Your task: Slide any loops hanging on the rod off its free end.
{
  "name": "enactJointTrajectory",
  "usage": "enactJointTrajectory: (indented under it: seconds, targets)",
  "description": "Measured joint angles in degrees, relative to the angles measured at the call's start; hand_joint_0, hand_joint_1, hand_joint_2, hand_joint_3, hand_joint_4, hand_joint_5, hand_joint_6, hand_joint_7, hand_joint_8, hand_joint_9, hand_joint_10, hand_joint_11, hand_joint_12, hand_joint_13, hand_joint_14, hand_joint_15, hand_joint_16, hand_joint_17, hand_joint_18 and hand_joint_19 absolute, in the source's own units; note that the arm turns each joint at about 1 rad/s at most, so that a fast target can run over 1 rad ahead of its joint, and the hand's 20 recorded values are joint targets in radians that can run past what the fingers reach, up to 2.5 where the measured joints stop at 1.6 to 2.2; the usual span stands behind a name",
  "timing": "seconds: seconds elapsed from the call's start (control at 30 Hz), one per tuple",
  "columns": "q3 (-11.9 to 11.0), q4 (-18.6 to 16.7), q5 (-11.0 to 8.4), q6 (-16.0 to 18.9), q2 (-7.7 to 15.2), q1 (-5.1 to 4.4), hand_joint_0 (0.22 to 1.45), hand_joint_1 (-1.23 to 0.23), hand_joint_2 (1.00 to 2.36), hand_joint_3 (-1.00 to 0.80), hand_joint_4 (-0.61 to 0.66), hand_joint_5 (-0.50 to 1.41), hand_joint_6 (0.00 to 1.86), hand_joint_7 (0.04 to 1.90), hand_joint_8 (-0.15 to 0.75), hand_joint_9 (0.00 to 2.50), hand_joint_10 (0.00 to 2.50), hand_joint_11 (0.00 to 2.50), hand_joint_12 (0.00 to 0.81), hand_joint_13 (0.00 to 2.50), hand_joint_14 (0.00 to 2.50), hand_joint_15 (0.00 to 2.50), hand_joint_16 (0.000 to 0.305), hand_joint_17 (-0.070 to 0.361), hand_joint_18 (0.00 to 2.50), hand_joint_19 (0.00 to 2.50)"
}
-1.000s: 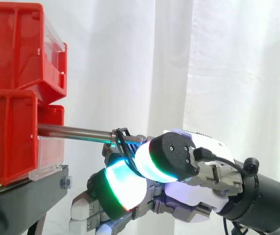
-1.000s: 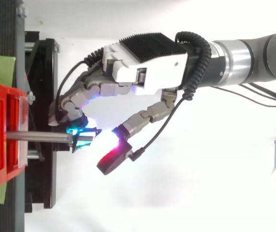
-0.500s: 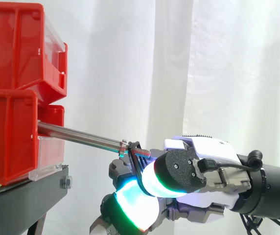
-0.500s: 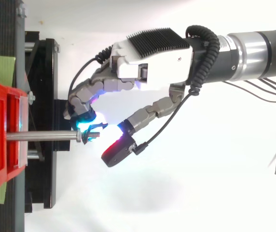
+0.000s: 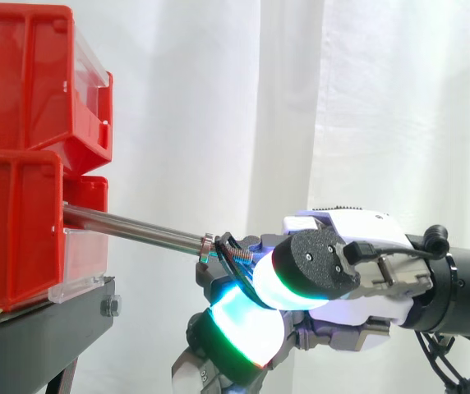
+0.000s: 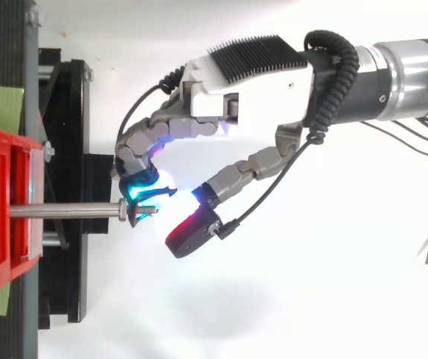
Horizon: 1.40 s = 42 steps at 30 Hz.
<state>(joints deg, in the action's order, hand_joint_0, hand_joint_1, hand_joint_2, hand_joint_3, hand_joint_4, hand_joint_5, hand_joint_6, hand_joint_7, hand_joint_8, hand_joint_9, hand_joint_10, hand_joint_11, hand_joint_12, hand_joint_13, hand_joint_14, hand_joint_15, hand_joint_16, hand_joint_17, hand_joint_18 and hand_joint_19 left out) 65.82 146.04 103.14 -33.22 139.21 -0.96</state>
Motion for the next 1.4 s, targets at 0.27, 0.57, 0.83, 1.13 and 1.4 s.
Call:
enactJointTrajectory:
  seconds: [0.27,0.57,0.83,1.13,1.4]
  targets:
    - [0.08,4.90,-0.02,0.00,-1.72,0.36,0.59,-0.62,1.03,-0.19,0.14,-0.22,0.79,1.34,0.297,0.72,0.01,0.21,0.279,0.74,0.00,0.05,0.050,0.112,0.80,0.31]
    - [0.24,10.62,-0.49,0.33,-4.02,0.54,0.60,-0.63,1.03,-0.20,0.14,-0.22,0.79,1.34,0.296,0.72,0.01,0.22,0.278,0.74,0.00,0.06,0.050,0.111,0.80,0.31]
    - [0.41,15.65,-1.61,1.57,-6.03,0.60,0.60,-0.67,1.02,-0.24,0.16,-0.23,0.78,1.35,0.292,0.72,0.01,0.21,0.275,0.74,0.00,0.06,0.049,0.111,0.81,0.31]
    - [0.44,21.39,-4.52,4.27,-8.36,0.56,0.62,-0.71,1.02,-0.31,0.16,-0.23,0.79,1.32,0.287,0.72,0.01,0.23,0.271,0.75,0.00,0.06,0.049,0.109,0.82,0.31]
    - [0.41,23.93,-7.01,9.92,-8.81,0.49,0.63,-0.73,1.01,-0.38,0.17,-0.23,0.79,1.31,0.281,0.73,0.01,0.23,0.268,0.75,0.00,0.06,0.049,0.109,0.82,0.31]
